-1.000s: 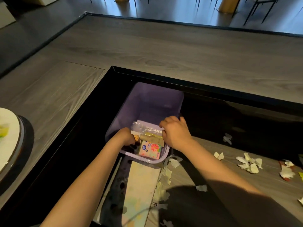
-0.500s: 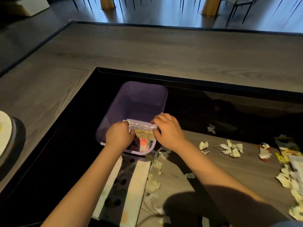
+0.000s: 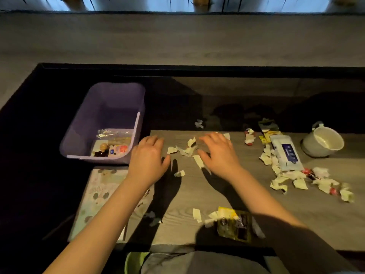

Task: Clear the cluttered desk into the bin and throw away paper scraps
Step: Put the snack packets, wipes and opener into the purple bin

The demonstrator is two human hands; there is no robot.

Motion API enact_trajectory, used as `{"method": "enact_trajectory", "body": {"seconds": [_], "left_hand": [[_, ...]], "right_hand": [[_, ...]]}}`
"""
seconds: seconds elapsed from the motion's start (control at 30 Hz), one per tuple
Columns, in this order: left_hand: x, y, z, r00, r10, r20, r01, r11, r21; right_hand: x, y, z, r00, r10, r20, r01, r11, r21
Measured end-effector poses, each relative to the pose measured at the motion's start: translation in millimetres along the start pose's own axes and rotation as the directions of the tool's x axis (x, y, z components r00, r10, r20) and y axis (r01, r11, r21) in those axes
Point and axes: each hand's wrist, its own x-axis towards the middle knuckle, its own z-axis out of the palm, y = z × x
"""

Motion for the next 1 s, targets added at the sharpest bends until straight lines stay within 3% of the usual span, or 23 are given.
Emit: {"method": "enact_trajectory", "body": {"seconds": [0.27,0.6,0.7,1.0], "left_hand": [[-14.4,98.6,49.4,0.97,0.06,0.236,-0.048,0.997,-0.057],[-58.6,164.6,132.0,0.81,0.116,0.574,-0.174,0.984,0.048],[-68.3,171.7,143.4,0.789,0.086,0.608,-0.186,0.977,0.105],[-69.4,183.2,155.8,0.815,-0.039,0.579,-0.087,0.978,0.188]], "right_hand": [[-79.3,92.7,-23.0,0.986,0.148,0.077,-0.147,0.989,-0.014],[-147.1,181.1,3.7,0.951,0.237,0.201,-0.233,0.972,-0.041],[-153.5,195.0,5.3,0.951,0.219,0.219,-0.214,0.976,-0.045],[-153.1,223.3,5.1,0.962,0.148,0.23,-0.151,0.989,-0.007]]}}
